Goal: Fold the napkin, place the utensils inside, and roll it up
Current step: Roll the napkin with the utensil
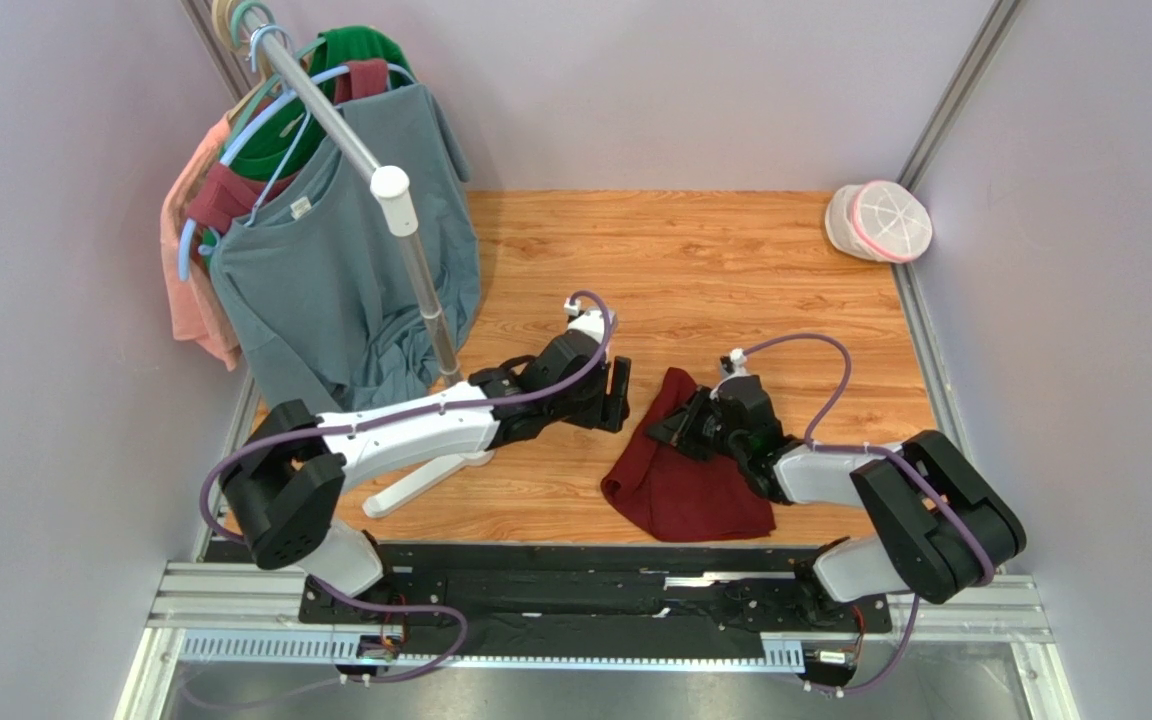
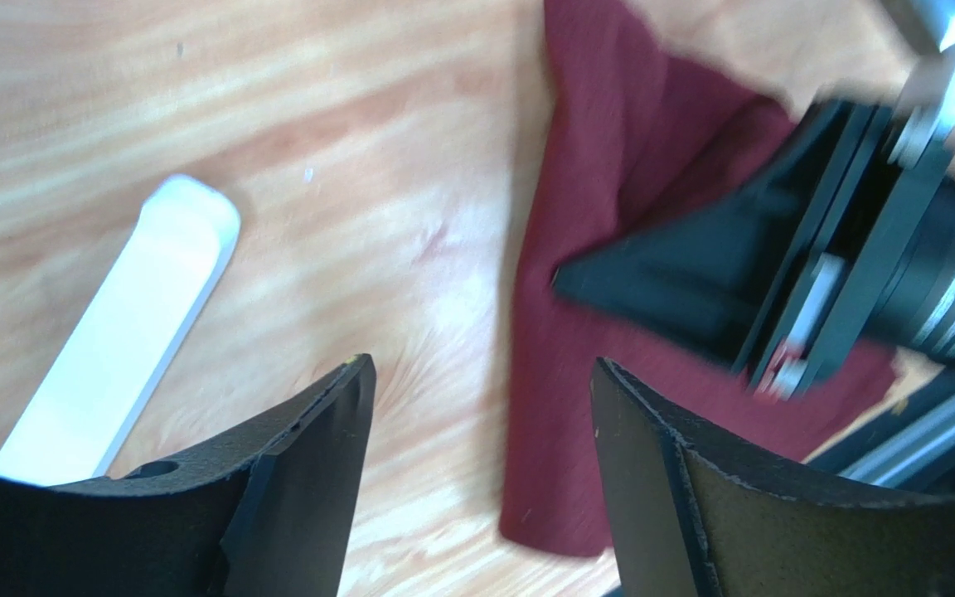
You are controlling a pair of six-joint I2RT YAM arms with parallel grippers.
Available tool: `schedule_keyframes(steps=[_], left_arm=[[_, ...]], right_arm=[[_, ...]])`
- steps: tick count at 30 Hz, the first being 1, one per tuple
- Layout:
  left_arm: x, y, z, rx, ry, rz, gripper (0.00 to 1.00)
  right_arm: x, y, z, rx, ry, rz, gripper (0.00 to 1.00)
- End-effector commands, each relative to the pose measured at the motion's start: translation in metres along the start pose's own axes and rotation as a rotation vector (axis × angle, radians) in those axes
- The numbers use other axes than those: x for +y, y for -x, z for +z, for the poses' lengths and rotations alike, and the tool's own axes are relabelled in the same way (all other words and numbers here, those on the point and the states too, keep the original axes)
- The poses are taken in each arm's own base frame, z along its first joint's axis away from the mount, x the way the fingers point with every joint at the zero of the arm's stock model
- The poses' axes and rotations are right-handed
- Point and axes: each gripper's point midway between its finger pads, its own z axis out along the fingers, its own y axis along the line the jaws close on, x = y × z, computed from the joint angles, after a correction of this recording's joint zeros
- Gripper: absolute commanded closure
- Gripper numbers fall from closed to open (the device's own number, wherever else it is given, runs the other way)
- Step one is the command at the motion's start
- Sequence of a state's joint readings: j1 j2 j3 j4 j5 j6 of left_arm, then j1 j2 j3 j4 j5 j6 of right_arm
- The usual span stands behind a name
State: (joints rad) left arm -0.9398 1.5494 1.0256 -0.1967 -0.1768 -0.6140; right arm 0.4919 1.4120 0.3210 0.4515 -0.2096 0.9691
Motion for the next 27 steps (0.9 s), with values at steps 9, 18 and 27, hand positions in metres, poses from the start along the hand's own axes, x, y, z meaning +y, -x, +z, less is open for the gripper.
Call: schedule_keyframes(steps=[9,18,27], left_arm=[[-0.046,-0.042,-0.016,0.046,-0.248,0.249,0.24],[-0.049,-0.073,0.004,0.132,-0.135,0.395,0.25],[-0.043,-0.081,0.014,0.119,-0.018,0.490,0.38]], right_arm=[[-0.018,0.011,0.001,-0.036,-0.079,-0.044,1.00],[-0.016,0.011,0.001,-0.032,-0.070,-0.045,1.00],[-0.017,0.010,0.000,-0.030,-0.068,-0.037,1.00]])
